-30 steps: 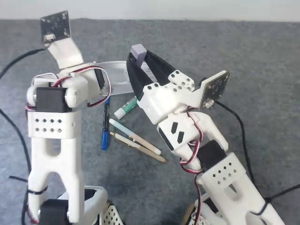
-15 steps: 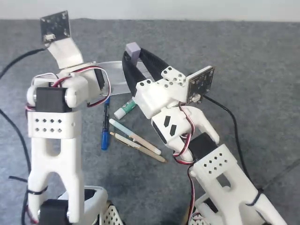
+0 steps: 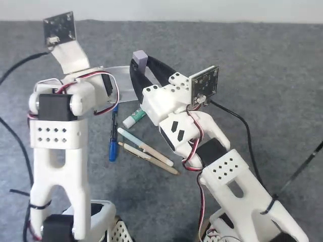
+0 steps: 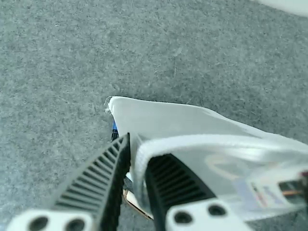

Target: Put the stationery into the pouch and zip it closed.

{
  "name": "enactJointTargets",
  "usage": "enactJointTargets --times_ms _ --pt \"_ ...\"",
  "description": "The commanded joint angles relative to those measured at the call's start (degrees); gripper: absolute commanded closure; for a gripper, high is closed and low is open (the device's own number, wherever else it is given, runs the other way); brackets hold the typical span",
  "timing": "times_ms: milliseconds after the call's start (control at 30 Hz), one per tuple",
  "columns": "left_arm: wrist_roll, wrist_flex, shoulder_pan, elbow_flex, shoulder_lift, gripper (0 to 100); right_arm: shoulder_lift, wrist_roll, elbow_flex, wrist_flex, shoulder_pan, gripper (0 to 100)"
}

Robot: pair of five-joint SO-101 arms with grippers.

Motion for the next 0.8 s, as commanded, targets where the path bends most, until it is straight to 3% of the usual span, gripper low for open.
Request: enactJointTargets --times_ms 0,267,767 --pt "-0.53 -1.93 0.18 -1.01 -0.26 99 -0.04 1.05 -0.88 -1.27 0.48 99.2" --pt "-0.53 -1.93 0.09 -1.01 -0.26 99 1.36 6.77 -0.53 -0.92 0.31 99.2" --pt "-0.53 -2.11 0.09 -1.01 -0.26 99 -1.19 9.49 3.25 -0.57 0.31 99.2"
